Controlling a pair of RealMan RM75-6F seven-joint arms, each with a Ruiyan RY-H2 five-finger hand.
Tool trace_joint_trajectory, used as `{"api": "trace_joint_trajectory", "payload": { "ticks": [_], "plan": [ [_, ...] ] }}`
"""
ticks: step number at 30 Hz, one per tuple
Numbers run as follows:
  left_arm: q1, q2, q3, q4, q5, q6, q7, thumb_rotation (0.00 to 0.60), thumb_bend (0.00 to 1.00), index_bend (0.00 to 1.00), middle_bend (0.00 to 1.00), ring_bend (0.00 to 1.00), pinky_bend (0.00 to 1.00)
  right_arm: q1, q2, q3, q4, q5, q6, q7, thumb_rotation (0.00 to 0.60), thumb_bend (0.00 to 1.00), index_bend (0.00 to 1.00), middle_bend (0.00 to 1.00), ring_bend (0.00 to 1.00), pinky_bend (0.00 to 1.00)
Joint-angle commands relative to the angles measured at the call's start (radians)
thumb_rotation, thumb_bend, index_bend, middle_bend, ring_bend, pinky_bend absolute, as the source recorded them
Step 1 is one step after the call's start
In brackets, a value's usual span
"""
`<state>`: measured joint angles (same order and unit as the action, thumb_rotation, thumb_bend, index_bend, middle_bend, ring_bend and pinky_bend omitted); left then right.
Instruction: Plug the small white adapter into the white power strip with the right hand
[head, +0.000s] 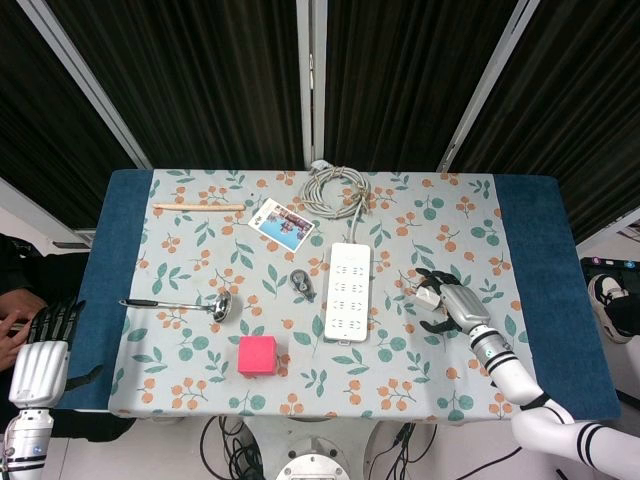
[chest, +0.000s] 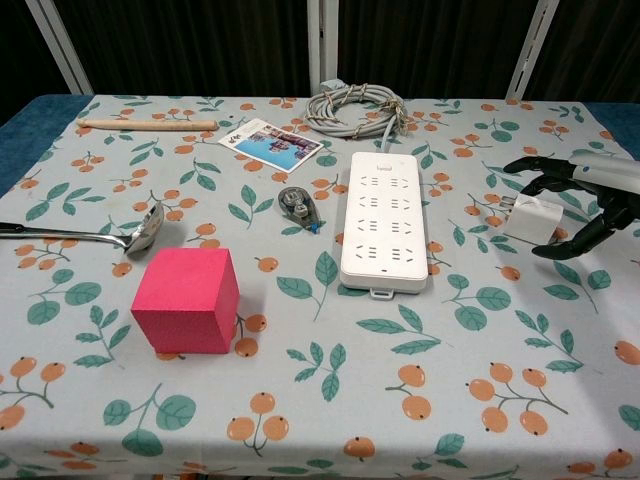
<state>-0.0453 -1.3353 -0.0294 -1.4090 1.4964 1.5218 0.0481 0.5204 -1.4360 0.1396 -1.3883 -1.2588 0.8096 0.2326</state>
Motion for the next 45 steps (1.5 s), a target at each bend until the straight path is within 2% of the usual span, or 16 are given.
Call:
{"api": "trace_joint_trajectory", "payload": {
  "ticks": [1, 7, 13, 15, 20, 24, 36, 45],
  "plan": [
    [0.002, 0.000, 0.001, 0.001, -0.001, 0.001, -0.001, 0.600, 0.00, 0.02, 0.00, 0.00, 0.00, 0.004, -0.005, -0.005, -0.001, -0.009, 0.000, 0.008, 0.600, 0.16, 0.00, 0.25, 0.00, 0.00],
    [0.005, -0.002, 0.001, 0.005, -0.002, 0.004, -0.007, 0.600, 0.00, 0.02, 0.00, 0.00, 0.00, 0.005, -0.002, -0.016, -0.006, -0.020, 0.004, 0.013, 0.600, 0.16, 0.00, 0.26, 0.00, 0.00],
    [0.008, 0.000, 0.001, 0.007, 0.000, 0.009, -0.012, 0.600, 0.00, 0.02, 0.00, 0.00, 0.00, -0.020, 0.031, -0.005, -0.008, -0.039, 0.102, -0.033, 0.600, 0.16, 0.00, 0.25, 0.00, 0.00],
    [0.009, 0.001, 0.002, 0.008, -0.002, 0.008, -0.014, 0.600, 0.00, 0.02, 0.00, 0.00, 0.00, -0.025, 0.051, -0.014, -0.017, -0.036, 0.116, -0.097, 0.600, 0.16, 0.06, 0.25, 0.00, 0.00],
    [0.008, 0.000, 0.004, 0.008, 0.002, 0.005, -0.015, 0.600, 0.00, 0.02, 0.00, 0.00, 0.00, -0.021, 0.059, -0.017, -0.022, 0.032, 0.118, -0.260, 0.600, 0.14, 0.29, 0.29, 0.01, 0.00],
    [0.011, 0.002, 0.004, 0.004, 0.002, 0.009, -0.014, 0.600, 0.00, 0.02, 0.00, 0.00, 0.00, -0.011, 0.040, -0.015, -0.011, 0.060, 0.106, -0.297, 0.600, 0.14, 0.33, 0.32, 0.02, 0.00],
    [0.021, 0.006, 0.006, 0.001, -0.003, 0.017, -0.015, 0.600, 0.00, 0.02, 0.00, 0.00, 0.00, 0.012, -0.023, -0.009, 0.054, 0.054, 0.091, -0.270, 0.600, 0.16, 0.36, 0.36, 0.06, 0.00],
    [0.025, 0.001, 0.006, 0.010, -0.005, 0.017, -0.025, 0.600, 0.00, 0.02, 0.00, 0.00, 0.00, 0.024, -0.078, -0.005, 0.113, 0.027, 0.100, -0.233, 0.600, 0.24, 0.48, 0.44, 0.13, 0.00]
  ]
}}
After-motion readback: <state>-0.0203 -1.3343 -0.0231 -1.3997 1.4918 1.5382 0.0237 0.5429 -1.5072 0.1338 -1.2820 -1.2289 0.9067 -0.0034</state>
